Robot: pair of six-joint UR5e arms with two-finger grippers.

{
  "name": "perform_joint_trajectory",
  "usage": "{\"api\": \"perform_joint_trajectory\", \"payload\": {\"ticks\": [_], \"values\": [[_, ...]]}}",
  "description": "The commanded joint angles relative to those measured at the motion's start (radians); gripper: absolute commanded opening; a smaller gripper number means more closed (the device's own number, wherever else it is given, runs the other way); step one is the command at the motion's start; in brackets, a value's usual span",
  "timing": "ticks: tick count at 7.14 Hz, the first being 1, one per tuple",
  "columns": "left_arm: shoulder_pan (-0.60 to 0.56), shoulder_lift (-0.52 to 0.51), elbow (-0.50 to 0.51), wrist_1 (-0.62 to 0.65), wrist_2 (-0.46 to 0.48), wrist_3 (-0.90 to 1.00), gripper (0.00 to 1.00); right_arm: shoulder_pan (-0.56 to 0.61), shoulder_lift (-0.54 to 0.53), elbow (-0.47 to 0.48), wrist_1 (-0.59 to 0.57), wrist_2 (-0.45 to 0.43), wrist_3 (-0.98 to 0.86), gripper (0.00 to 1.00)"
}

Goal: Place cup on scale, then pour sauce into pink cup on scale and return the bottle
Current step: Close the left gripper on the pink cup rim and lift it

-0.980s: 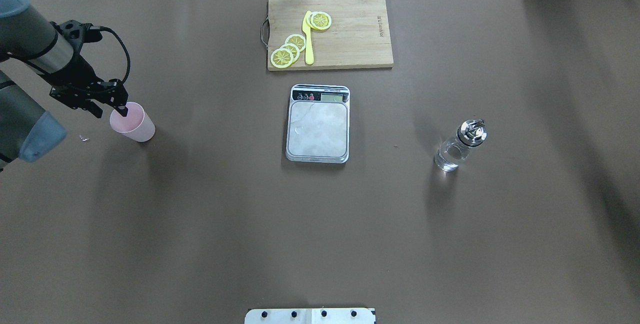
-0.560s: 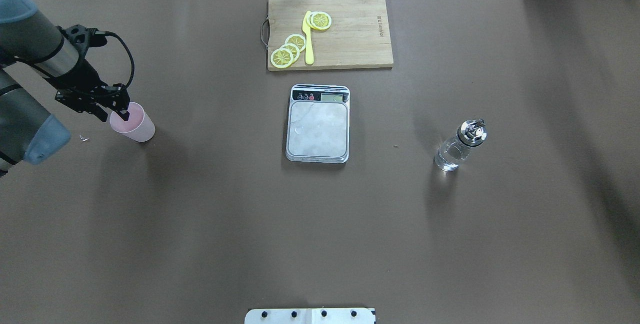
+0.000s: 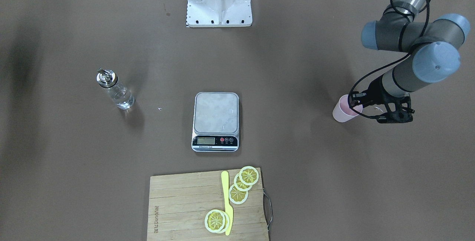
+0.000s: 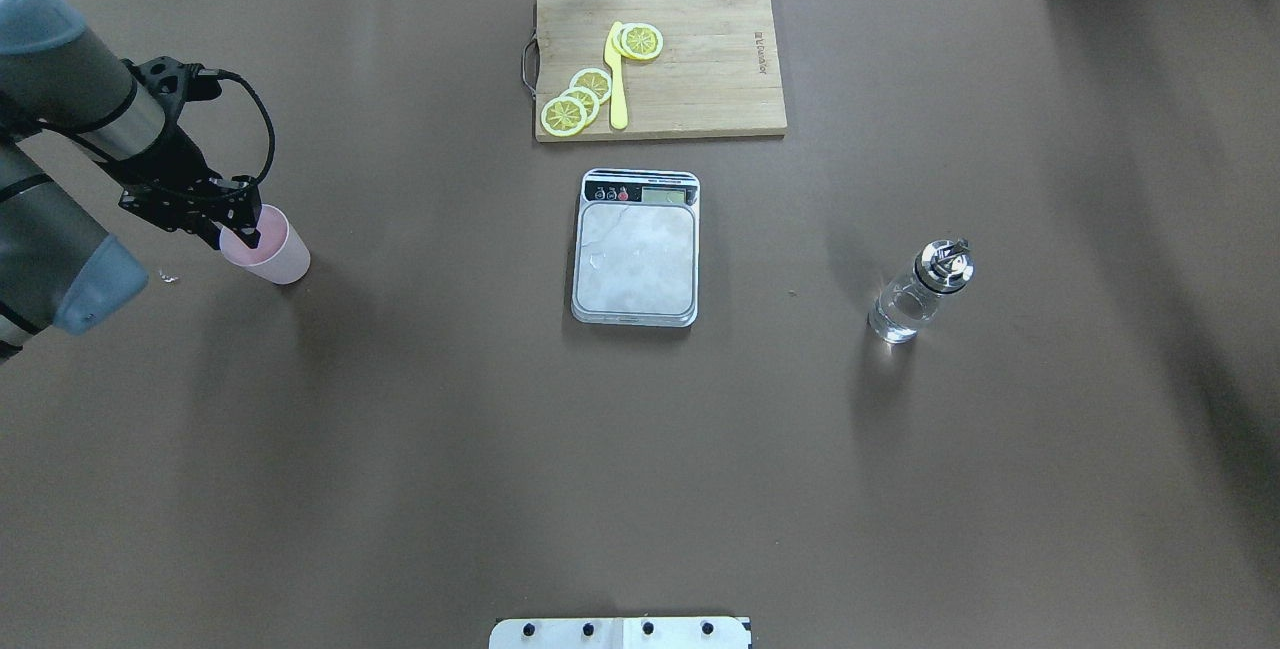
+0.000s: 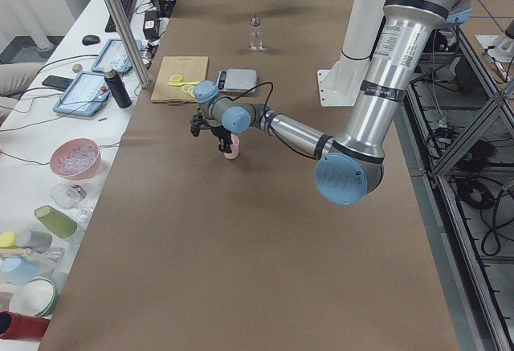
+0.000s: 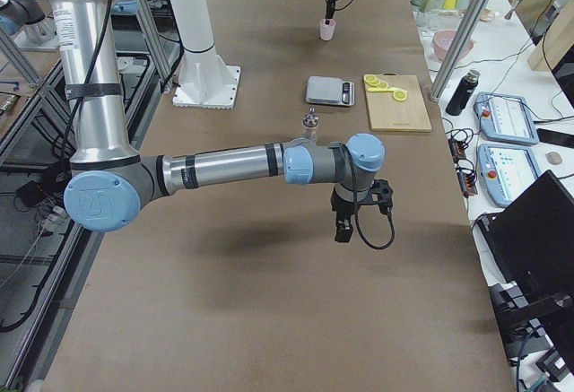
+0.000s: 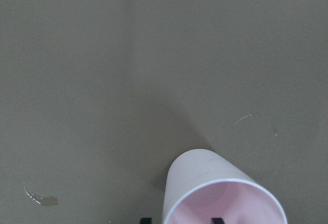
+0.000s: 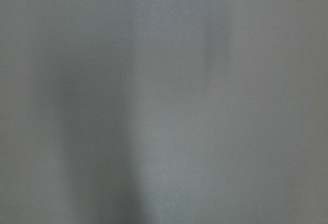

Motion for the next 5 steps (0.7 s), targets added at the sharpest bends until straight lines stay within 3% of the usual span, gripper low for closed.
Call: {"api": "perform_joint_trajectory", "payload": {"ticks": [1, 3, 5], "values": [[0.002, 0.0, 0.0, 0.0, 0.0, 0.0, 0.21, -0.002, 0.001, 0.0, 0.0, 0.0, 0.0, 1.0], [0.002, 0.0, -0.005, 0.0, 0.0, -0.005, 0.08, -0.002, 0.002, 0.002, 0.0, 0.001, 0.002, 1.0], [0.0, -0.005, -0.017, 0.003, 0.0, -0.014, 0.01, -0.002, 0.001, 0.003, 0.0, 0.003, 0.003, 1.0]]}}
